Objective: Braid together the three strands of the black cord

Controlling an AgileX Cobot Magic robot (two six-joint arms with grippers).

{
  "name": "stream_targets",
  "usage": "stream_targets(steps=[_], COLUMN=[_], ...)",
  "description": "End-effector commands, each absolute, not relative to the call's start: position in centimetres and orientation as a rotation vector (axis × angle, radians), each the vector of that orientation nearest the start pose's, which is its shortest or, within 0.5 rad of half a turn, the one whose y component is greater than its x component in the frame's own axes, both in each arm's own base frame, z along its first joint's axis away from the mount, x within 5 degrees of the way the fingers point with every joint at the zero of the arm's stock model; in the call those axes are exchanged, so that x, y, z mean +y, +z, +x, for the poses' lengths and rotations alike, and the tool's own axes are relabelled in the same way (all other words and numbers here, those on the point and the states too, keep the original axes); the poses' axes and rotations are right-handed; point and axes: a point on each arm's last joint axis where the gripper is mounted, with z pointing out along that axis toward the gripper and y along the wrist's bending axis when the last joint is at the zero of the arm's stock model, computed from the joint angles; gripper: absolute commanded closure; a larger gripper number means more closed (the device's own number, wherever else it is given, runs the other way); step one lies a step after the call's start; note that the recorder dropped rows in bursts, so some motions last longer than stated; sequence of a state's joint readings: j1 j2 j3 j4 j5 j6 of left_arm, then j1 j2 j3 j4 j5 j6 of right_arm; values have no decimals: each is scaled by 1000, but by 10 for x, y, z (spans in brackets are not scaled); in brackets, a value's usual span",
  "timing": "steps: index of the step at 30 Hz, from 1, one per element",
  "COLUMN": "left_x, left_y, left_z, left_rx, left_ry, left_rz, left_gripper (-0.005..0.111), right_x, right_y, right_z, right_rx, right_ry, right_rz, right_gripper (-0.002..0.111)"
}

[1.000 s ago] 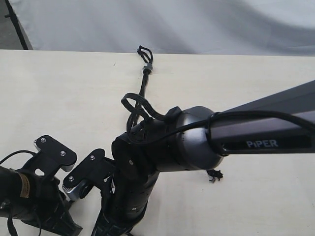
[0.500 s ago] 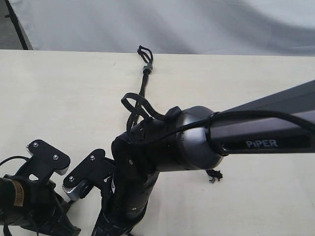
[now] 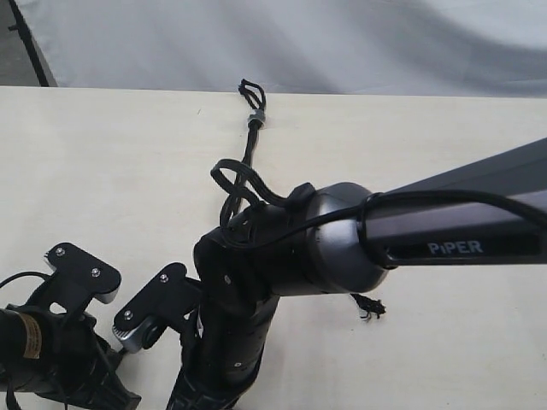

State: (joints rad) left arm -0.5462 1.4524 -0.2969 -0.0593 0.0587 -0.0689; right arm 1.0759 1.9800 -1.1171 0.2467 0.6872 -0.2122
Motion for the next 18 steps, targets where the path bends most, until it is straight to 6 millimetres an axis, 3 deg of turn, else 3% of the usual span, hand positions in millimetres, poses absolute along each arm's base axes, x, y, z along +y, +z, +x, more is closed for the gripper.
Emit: stream_targets(steps=[1, 18], left_x=[-94, -94], left_y=[114, 114], left_z=[152, 152], left_rx=[2692, 2690], left_ry=[-198, -197], left_rz=[571, 577], left_gripper=[107, 107], right_x=[300, 282], right_y=[101, 106], right_z=[144, 134], right_rx=[2781, 2797], right_ry=[178, 163], right_rz=[-1775, -1792], right_gripper=[108, 108])
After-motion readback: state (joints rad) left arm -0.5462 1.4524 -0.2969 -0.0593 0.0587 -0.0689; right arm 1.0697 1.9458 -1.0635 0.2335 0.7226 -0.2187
